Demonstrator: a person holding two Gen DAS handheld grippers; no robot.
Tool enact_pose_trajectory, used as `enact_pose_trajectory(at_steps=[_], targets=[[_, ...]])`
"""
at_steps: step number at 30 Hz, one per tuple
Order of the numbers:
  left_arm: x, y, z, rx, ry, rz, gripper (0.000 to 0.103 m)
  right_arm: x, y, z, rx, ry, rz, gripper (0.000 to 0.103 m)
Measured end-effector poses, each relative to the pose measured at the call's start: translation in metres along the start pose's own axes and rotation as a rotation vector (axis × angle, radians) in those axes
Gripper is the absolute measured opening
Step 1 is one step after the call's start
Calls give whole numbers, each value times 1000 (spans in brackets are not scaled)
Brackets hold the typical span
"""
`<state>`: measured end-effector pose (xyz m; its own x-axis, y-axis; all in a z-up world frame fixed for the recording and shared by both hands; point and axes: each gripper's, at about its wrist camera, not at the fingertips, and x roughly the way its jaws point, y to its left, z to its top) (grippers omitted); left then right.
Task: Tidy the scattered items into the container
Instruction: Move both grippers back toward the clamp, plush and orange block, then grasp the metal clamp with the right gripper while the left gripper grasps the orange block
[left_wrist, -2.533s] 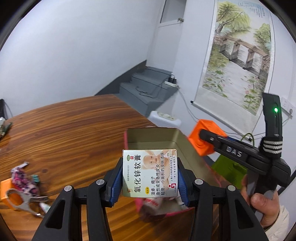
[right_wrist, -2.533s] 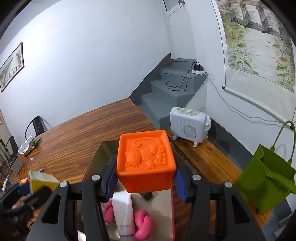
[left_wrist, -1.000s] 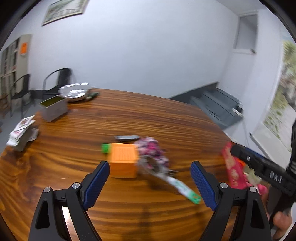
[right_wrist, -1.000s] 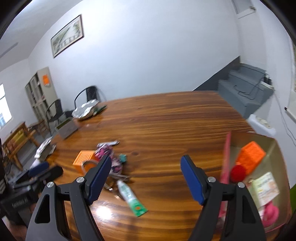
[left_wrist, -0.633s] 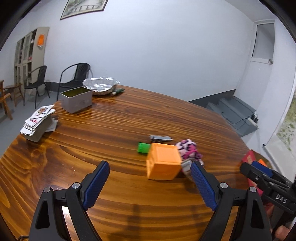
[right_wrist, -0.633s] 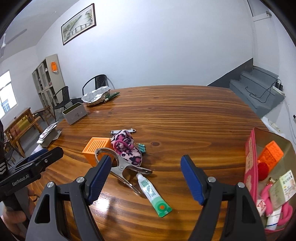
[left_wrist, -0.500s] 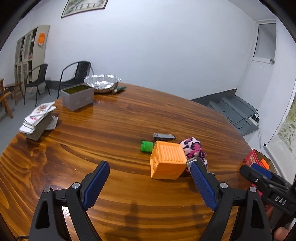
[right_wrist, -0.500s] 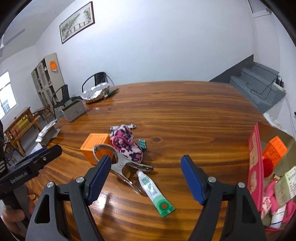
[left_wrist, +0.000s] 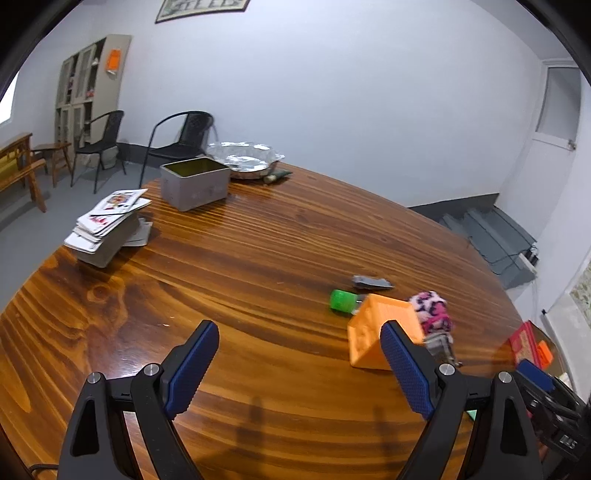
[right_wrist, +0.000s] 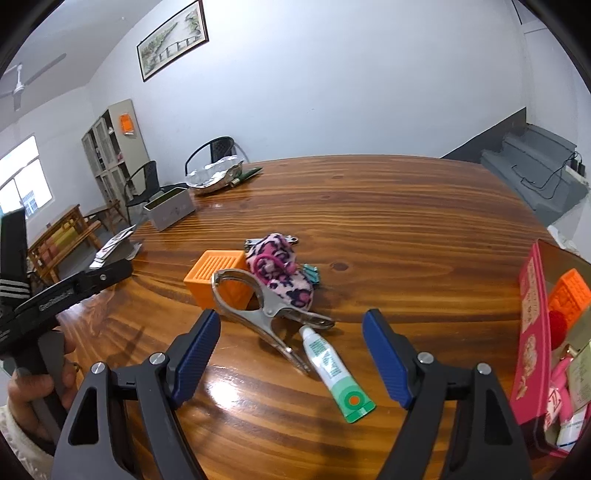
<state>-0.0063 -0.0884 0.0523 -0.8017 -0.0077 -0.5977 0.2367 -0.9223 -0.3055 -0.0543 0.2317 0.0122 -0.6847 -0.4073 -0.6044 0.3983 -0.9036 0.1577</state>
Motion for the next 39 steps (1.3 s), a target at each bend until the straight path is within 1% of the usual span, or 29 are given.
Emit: enact_pose_trajectory(at_steps=[3,6,9,11,14,17,20,25,29,30,31,32,37,38,39], targets=[[0,9,1,-30,-2,10,91,-3,9,-3,-33,-10,23,82],[2,13,2,-34,-2,33,91,2,23,-4,-107,-1,40,82],[6,15,1,-35,22,30,91,7,37,-5,-219,-4,23,82],[7,13,0,-28,27,25,91,11,42,-5,-267,-6,10,82],[8,8,-1,-10,35,20,91,22,44,-2,-324,-1,5,82],[11,7,-2,-5,46,18,91,41,40,3,-358,23,-21,82],[12,6,-3,3,52,21,91,61,34,9,-363,75,33,82],[20,-1,-6,41,79,25,91,86,32,8,-388,145,115,82],[25,-8,-9,81,100,14,91,99,32,6,-401,188,128,81],[27,-10,-10,86,107,8,91,100,32,5,-405,194,127,73],[28,-11,-10,89,113,4,91,101,33,3,-415,201,111,67],[29,-11,-11,91,117,3,91,101,34,3,-421,205,96,59],[38,-16,-14,115,146,-23,91,90,28,-1,-398,228,120,51],[41,-20,-15,130,155,-32,91,86,25,-3,-378,236,117,48],[42,-23,-17,144,161,-40,91,83,21,-6,-353,248,106,41]])
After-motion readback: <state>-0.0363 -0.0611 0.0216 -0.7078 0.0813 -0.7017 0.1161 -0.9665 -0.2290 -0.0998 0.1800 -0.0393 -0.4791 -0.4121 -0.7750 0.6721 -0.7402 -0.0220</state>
